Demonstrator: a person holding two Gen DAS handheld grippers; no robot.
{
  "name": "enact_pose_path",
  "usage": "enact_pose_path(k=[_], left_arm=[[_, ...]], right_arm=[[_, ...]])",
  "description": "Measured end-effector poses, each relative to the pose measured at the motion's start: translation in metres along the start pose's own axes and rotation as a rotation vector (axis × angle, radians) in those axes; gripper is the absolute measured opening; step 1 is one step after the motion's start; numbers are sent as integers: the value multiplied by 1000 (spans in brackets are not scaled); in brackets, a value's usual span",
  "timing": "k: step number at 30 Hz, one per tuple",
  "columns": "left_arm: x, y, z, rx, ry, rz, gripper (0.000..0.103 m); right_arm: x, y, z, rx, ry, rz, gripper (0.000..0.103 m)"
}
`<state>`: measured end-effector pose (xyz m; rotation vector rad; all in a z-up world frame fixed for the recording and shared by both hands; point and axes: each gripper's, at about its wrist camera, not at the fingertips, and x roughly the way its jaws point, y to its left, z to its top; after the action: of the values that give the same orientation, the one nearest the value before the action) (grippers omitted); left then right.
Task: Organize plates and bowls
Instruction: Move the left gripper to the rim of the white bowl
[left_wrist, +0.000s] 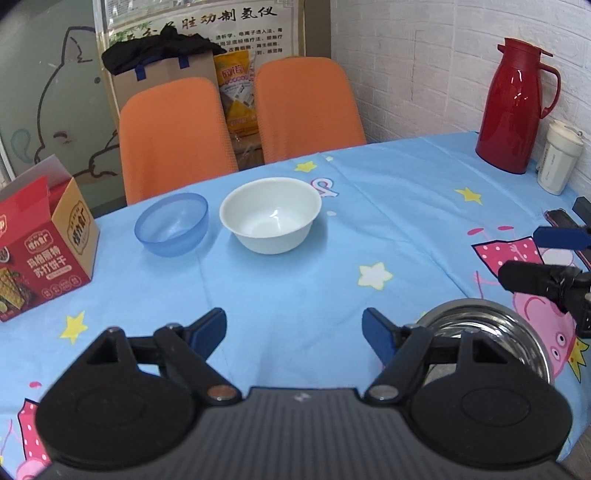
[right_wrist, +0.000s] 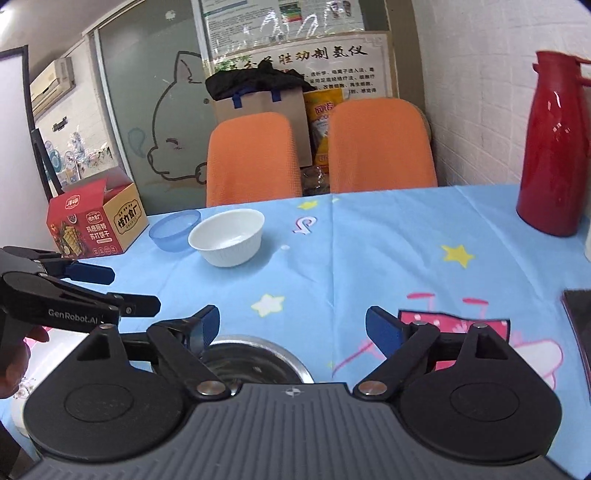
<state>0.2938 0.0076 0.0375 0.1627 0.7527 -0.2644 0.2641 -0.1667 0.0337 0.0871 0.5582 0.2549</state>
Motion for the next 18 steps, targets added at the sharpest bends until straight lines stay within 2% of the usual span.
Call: enact_pose_path(k=[7, 11, 15, 18], left_arm=[[29, 33, 10, -21, 35, 34, 75], [47, 58, 25, -14, 11, 57, 75], [63, 78, 43, 40, -54, 8, 75], [77, 89, 57, 76, -79, -83, 75]], right_arm=[[46, 25, 32, -129, 35, 49, 103], [77, 39, 44, -213, 84, 87, 103], [106, 48, 54, -301, 131, 108, 103], [123, 49, 58, -346, 162, 108, 103]])
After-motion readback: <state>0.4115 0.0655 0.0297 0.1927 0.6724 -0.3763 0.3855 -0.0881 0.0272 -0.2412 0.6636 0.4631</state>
